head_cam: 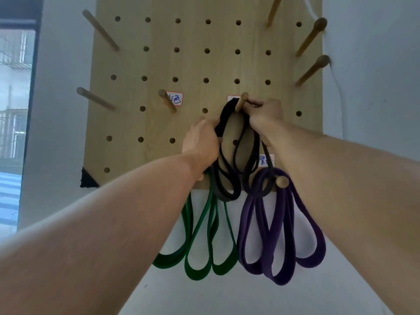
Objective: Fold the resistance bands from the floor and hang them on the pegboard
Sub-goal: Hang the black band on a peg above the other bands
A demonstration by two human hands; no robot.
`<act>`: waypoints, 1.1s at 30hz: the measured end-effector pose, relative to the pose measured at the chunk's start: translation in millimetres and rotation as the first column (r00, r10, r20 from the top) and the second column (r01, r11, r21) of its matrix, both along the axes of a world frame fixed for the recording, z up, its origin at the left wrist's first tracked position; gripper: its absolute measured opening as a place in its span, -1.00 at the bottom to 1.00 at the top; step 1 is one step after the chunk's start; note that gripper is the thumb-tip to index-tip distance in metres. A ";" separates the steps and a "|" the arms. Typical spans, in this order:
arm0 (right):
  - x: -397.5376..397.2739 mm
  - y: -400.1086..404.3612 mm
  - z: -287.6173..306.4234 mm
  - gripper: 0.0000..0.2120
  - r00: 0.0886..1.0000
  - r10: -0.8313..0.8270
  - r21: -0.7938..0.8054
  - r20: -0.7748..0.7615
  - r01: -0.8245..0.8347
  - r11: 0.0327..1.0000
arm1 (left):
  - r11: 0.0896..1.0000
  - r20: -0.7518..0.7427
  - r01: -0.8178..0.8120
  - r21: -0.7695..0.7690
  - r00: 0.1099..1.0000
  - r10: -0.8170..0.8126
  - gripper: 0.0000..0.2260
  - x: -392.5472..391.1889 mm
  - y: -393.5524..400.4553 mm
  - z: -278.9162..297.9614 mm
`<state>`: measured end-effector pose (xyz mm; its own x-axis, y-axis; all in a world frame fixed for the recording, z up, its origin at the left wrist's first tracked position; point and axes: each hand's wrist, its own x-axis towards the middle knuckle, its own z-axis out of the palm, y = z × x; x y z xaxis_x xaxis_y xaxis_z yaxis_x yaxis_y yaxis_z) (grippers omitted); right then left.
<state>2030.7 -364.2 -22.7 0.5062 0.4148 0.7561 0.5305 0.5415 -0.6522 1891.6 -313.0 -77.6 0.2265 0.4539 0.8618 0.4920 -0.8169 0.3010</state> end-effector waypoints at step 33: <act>-0.8 -37.8 -53.1 -0.57 0.951 0.054 -0.419 0.306 0.084 0.904 | 0.999 -0.262 -0.023 0.033 0.965 0.031 -0.55 -3.7 -26.6 -27.0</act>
